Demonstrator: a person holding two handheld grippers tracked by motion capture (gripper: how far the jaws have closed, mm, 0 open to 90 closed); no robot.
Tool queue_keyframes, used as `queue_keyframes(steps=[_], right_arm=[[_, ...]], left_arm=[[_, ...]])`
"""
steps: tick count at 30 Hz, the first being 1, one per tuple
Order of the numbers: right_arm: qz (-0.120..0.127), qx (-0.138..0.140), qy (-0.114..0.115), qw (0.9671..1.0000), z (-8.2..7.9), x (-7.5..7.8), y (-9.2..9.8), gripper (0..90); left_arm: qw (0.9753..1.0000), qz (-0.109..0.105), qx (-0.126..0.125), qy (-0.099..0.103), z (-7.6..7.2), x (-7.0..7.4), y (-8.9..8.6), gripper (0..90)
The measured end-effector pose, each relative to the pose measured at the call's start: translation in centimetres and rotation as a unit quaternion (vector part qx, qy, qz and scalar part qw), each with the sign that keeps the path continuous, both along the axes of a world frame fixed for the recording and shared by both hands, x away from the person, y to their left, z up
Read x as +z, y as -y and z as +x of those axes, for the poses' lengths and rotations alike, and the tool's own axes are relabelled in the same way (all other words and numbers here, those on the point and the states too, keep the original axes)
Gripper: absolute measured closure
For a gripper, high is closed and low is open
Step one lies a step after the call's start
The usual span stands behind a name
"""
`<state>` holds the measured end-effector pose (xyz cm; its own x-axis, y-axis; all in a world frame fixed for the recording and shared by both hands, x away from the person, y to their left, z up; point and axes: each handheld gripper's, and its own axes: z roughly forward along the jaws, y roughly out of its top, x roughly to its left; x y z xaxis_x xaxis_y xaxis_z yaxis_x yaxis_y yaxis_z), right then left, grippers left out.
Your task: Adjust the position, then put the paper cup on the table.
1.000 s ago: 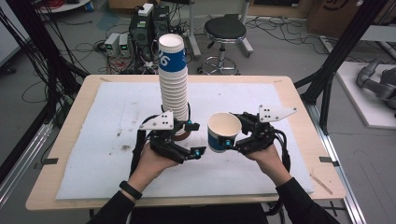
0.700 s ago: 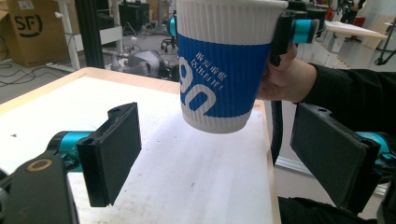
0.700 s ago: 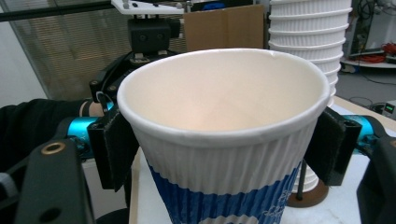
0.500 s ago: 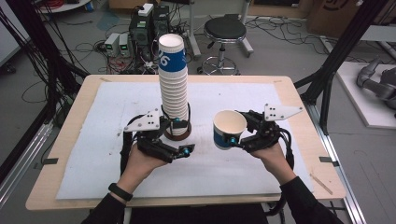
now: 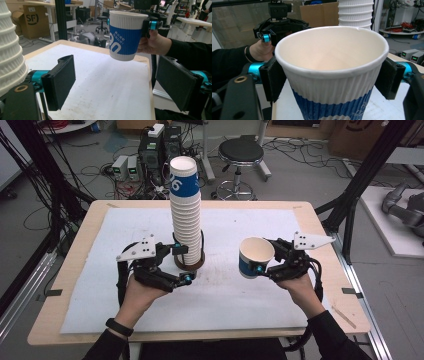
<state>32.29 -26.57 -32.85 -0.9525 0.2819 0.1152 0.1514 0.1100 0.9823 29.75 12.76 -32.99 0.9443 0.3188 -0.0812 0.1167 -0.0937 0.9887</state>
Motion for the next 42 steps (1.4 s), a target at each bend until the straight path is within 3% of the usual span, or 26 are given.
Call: queue_keyframes(steps=[13, 22, 29, 31, 42], right_arm=[[0.002, -0.004, 0.004, 1.0000, -0.1, 0.1, 0.3, 21.9], [-0.003, -0.021, 0.007, 0.9998, 0.7, 0.1, 0.9, 21.9], [-0.009, -0.043, 0.013, 0.9990, 1.4, 0.2, 1.8, 22.3], [-0.010, -0.050, 0.015, 0.9986, 1.6, 0.2, 2.1, 22.3], [-0.014, -0.090, 0.016, 0.9957, 3.2, -0.1, 3.2, 22.3]], left_arm=[[1.0000, -0.005, 0.002, -0.003, -0.1, 0.0, -0.5, 16.4], [0.9999, -0.004, 0.013, -0.003, -0.2, -0.2, -1.5, 16.4], [0.9996, -0.001, 0.027, -0.006, -0.6, -0.7, -2.6, 16.4], [0.9996, -0.013, 0.019, -0.014, -0.7, -0.8, -2.9, 16.4], [0.9993, -0.019, 0.030, -0.011, -1.3, -1.4, -4.1, 16.4]])
